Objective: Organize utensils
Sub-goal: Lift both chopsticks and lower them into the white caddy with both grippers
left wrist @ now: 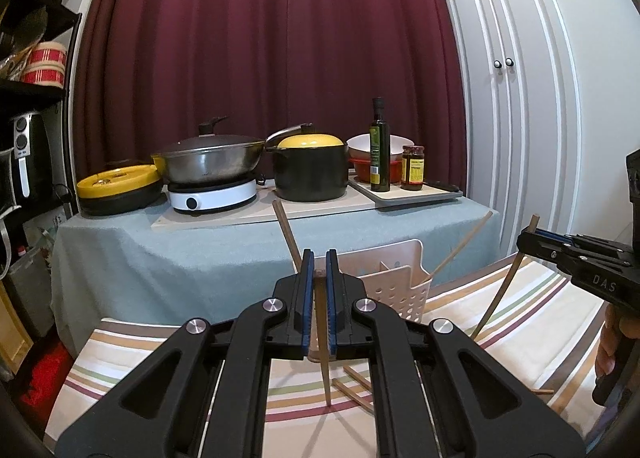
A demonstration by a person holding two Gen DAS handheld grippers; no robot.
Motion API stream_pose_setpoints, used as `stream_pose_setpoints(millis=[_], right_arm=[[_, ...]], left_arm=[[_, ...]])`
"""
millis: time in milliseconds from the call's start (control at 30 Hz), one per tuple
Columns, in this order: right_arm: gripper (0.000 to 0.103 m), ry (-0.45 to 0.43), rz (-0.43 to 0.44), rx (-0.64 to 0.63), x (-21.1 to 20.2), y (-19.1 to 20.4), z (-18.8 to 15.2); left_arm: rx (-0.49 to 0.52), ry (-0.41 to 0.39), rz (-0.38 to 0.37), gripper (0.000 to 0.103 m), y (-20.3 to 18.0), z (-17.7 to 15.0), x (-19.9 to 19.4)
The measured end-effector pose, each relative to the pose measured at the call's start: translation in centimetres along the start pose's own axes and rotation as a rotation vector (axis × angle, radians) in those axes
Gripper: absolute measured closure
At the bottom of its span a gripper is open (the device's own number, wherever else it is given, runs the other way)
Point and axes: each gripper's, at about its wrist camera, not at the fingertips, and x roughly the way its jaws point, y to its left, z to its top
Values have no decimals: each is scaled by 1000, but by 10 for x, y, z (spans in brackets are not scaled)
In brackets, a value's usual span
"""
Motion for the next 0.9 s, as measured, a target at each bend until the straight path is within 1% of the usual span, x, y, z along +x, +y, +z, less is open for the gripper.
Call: stream_pose_setpoints(millis=[100, 233, 400, 533, 700, 900], right_arm=[[95, -5, -1, -6, -2, 1, 6], [95, -30, -9, -28, -10, 2, 21], [95, -77, -15, -55, -16, 2, 44], [95, -125, -17, -83, -18, 4, 64], [95, -186, -26, -113, -17, 4, 87], [95, -210, -35, -129, 2, 2, 104]], left_arm=[[-22, 15, -11, 97, 4, 6, 1], [-7, -13, -8, 97, 5, 25, -10], [19, -86, -18, 97, 2, 58, -27], [28, -153, -28, 97, 0, 87, -32], [46, -243, -26, 97, -6, 122, -27], [60, -302, -14, 97, -14, 149, -4]])
